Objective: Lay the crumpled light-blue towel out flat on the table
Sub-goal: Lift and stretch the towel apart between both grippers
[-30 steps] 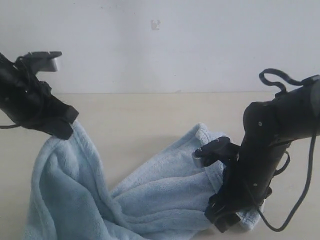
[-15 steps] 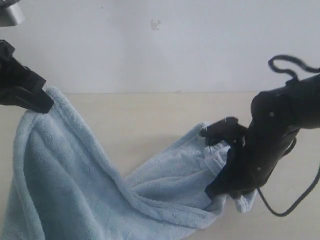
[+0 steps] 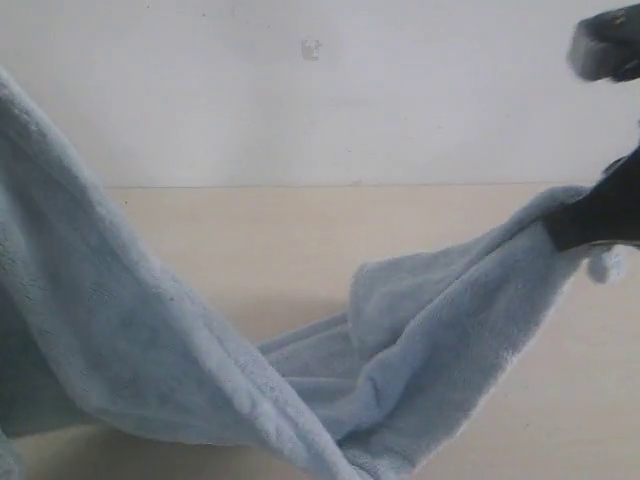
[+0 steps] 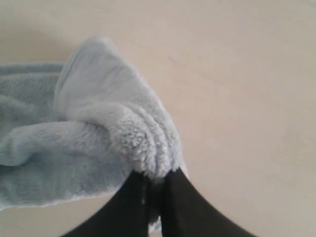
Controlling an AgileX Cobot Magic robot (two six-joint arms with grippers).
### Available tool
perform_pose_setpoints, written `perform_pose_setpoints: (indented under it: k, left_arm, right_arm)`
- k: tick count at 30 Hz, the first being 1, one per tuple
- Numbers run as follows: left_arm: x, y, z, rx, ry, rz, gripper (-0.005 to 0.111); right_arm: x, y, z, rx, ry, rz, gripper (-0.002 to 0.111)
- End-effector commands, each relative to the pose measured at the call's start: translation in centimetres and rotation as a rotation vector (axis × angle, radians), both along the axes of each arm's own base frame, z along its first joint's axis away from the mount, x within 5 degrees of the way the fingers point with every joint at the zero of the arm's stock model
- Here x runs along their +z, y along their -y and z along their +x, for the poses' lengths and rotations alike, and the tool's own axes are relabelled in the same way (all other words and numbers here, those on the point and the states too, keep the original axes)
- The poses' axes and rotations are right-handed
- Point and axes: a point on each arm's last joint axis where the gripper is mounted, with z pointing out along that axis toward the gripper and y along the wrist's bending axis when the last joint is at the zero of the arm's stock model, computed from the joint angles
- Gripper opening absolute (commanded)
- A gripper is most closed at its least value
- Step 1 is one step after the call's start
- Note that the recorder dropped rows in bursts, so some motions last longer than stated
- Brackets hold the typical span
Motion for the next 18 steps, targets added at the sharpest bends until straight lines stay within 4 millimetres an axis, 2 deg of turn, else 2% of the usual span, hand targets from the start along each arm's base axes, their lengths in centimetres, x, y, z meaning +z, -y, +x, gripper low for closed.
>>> perform_pose_setpoints:
  k: [1,4,6,8,12,14,18]
  left_arm:
    - [1.5,-0.8,-3.8,0.020,0.100,-0.035,0.004]
    - [2.0,-1.7,-5.5,0.073,0.156,-0.016,0.004]
    - [2.0,-2.2,-6.0,0.112,0.165,0.000,0.004]
    - [1.9,-2.5,-6.4,0.137,0.155,0.007,0.004]
    - [1.8,-2.4,-6.4,0.133,0.134,0.014,0.004]
    - [1.7,-2.4,-6.4,0.134,0.131,0.013,0.004]
    - [1.7,-2.4,-6.4,0.134,0.123,0.014,0.004]
  right_arm:
    - [3.4,2.8,-3.3,-0.102,0.078,-0.042,0.001]
    - [4.1,3.8,-3.9,-0.129,-0.004,-0.165,0.001]
    - [3.7,3.6,-3.1,-0.112,-0.044,-0.239,0.001]
    - [2.3,2.7,-1.4,-0.066,-0.117,-0.293,0.001]
    - [-1.3,0.9,2.4,-0.031,-0.284,-0.383,0.001]
    - [-3.9,0.5,4.6,-0.039,-0.384,-0.440,0.001]
    - [-9.3,0.4,8.5,-0.035,-0.553,-0.433,0.001]
